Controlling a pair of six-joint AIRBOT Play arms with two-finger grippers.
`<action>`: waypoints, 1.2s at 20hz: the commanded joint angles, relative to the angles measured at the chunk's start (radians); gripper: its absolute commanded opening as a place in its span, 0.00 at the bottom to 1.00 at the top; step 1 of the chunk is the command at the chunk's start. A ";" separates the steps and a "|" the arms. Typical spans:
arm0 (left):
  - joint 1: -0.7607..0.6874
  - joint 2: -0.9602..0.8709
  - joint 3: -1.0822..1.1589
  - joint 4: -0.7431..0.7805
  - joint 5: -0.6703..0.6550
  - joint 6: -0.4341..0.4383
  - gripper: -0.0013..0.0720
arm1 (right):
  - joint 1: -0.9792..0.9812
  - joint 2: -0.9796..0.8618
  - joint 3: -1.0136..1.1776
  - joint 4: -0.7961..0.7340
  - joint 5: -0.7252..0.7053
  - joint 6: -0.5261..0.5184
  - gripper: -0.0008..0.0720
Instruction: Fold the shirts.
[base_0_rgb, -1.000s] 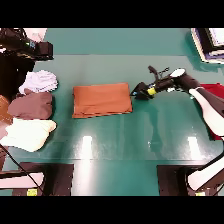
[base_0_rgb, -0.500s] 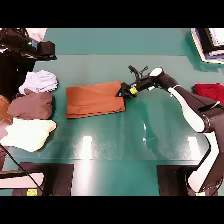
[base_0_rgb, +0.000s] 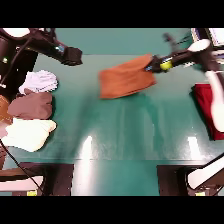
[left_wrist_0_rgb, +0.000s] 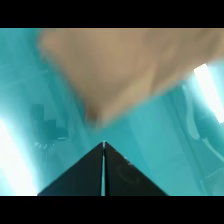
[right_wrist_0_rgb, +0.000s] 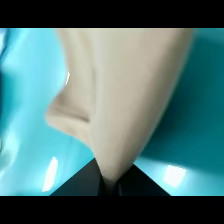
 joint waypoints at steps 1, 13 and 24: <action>-0.097 0.000 0.000 0.000 0.067 0.001 0.05 | -0.248 0.115 0.014 -0.121 0.050 0.012 0.03; -0.189 0.000 0.000 -0.008 0.208 -0.006 0.05 | -0.703 0.160 0.043 -0.117 0.055 0.008 0.03; -0.189 0.000 0.000 0.006 0.198 -0.005 0.05 | -0.795 0.350 -0.014 -0.124 0.145 0.009 0.03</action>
